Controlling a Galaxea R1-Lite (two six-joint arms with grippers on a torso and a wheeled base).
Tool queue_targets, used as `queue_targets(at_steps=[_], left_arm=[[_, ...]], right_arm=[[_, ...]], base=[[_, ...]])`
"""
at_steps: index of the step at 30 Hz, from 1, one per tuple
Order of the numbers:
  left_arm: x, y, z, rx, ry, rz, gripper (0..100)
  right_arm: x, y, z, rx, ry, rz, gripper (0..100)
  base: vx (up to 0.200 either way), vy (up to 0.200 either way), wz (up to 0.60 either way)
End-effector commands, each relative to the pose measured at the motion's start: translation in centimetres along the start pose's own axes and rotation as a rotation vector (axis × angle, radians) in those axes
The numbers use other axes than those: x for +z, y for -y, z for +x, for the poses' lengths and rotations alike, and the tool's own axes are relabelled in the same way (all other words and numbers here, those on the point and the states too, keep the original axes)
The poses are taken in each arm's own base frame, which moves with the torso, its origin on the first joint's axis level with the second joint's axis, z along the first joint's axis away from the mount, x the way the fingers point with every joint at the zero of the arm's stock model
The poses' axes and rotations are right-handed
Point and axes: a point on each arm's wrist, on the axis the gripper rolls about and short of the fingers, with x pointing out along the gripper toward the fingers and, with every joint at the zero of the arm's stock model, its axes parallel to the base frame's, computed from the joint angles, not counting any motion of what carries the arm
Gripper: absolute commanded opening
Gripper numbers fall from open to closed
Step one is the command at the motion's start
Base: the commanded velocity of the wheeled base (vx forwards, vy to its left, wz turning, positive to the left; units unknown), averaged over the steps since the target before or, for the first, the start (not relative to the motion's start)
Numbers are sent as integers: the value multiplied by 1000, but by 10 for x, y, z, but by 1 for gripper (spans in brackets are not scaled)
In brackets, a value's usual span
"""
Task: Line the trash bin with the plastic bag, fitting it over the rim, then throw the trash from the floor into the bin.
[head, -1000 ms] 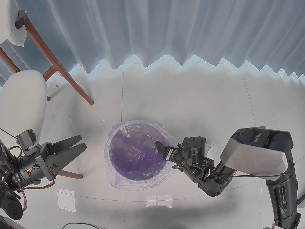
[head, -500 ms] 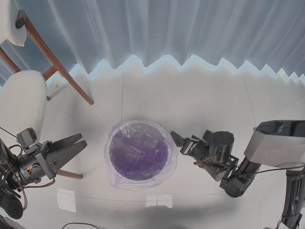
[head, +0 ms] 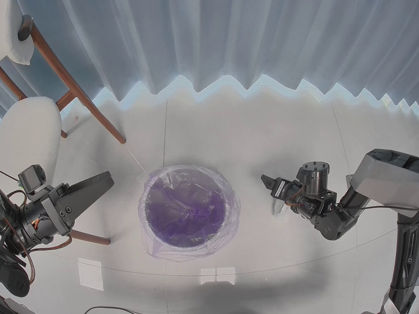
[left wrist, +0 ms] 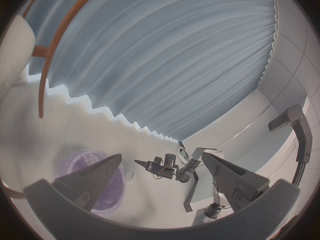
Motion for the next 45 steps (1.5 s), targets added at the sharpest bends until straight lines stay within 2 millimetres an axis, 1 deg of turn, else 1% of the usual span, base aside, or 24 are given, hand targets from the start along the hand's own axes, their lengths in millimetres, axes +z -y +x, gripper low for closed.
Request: queue_targets(at_steps=[1,4,5,7,9,13,15,16,19,22,23,27,31,35,37,40,43,45], left_arm=[[4,4,-1,-10,18,14,100],[4,4,-1,-10,18,14,100],[4,4,-1,-13,19,16,100],[4,5,-1,-13,19,17,100],[4,4,-2,-12,18,15,100],[4,4,-1,-12,18,15,100],[4,4,-2,-12,18,15,100],[3,5,-1,-14,15,14,100],[2,4,-2,-12,11,11,100],[2,5,-2,-13,12,14,100],[2,4,-2,-11,11,13,100],[3,4,-3,-5,15,15,100],[11,1,1,22,58,35,100],[12,-1,3,34,68,31,100],[12,-5,6,39,63,28,100],[11,-12,11,49,53,16,100],[11,-13,11,49,50,14,100],[12,-12,12,46,52,15,100]], right_arm=[[-2,9,23,-38,-27,-13,100],[1,6,27,-45,-40,-18,100],[1,5,31,-52,-49,-23,100],[0,6,35,-53,-52,-33,100],[-5,9,40,-58,-58,-73,100],[-13,13,45,-65,-74,-102,100],[-16,18,53,-74,-77,-102,100],[-18,25,61,-88,-72,-97,100],[-25,32,69,-101,-80,-97,100],[-31,34,74,-104,-87,-101,100],[-34,34,79,-103,-88,-106,100],[-50,27,87,-80,-106,-147,100],[-58,13,85,-49,-117,-165,100],[-66,11,84,-42,-134,-168,100],[-74,11,86,-43,-149,-165,100],[-87,3,85,-27,-172,-149,100],[-90,-4,84,-12,-178,-131,100],[-90,-8,86,-1,-174,-132,100]], base=[[0,-200,0],[0,-200,0],[0,-200,0],[0,-200,0],[0,-200,0],[0,-200,0],[0,-200,0],[0,-200,0],[0,-200,0],[0,0,0],[0,0,0],[0,0,0],[0,0,0],[0,0,0],[0,0,0],[0,0,0],[0,0,0],[200,0,0]])
